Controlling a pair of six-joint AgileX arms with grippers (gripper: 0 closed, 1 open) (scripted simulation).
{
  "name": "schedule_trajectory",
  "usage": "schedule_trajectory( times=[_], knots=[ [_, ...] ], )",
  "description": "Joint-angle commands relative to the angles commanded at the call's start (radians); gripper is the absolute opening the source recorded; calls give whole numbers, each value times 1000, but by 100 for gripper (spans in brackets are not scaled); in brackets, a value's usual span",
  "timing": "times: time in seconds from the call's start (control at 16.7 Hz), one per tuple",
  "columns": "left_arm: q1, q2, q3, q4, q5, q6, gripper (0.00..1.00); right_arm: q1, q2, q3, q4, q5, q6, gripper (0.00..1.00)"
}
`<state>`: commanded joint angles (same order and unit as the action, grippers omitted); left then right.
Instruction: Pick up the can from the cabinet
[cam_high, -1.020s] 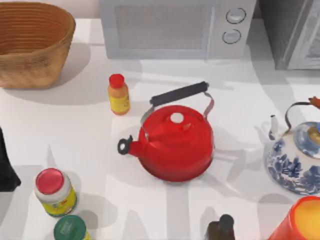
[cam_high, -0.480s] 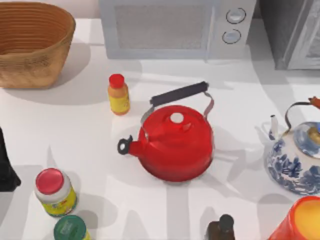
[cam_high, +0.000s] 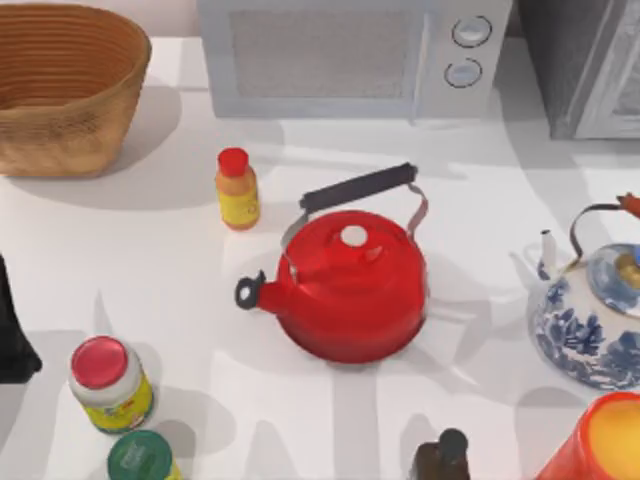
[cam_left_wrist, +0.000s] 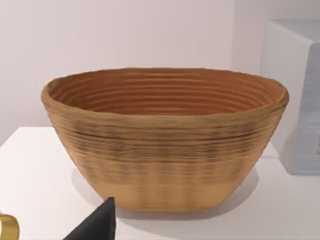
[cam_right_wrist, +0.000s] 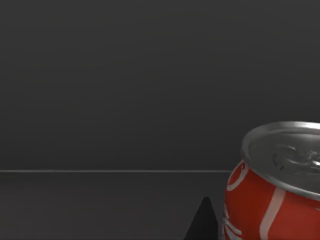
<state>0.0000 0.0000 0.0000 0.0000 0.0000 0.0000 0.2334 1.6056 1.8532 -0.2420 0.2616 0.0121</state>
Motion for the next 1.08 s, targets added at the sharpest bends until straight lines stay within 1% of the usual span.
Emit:
schedule_trajectory(
  times=[0.12, 0.24, 0.66, 0.78, 1.08],
  knots=[
    [0, 0, 0, 0, 0, 0, 100, 4, -4, 0, -3, 2, 1, 0],
    [0, 0, 0, 0, 0, 0, 100, 33, -41, 0, -40, 28, 1, 0],
    [0, 0, 0, 0, 0, 0, 100, 239, -345, 1, -346, 232, -1, 0],
    [0, 0, 0, 0, 0, 0, 100, 277, -392, 0, -394, 270, -1, 0],
    [0, 0, 0, 0, 0, 0, 100, 280, -398, 0, -400, 275, 0, 0]
  ],
)
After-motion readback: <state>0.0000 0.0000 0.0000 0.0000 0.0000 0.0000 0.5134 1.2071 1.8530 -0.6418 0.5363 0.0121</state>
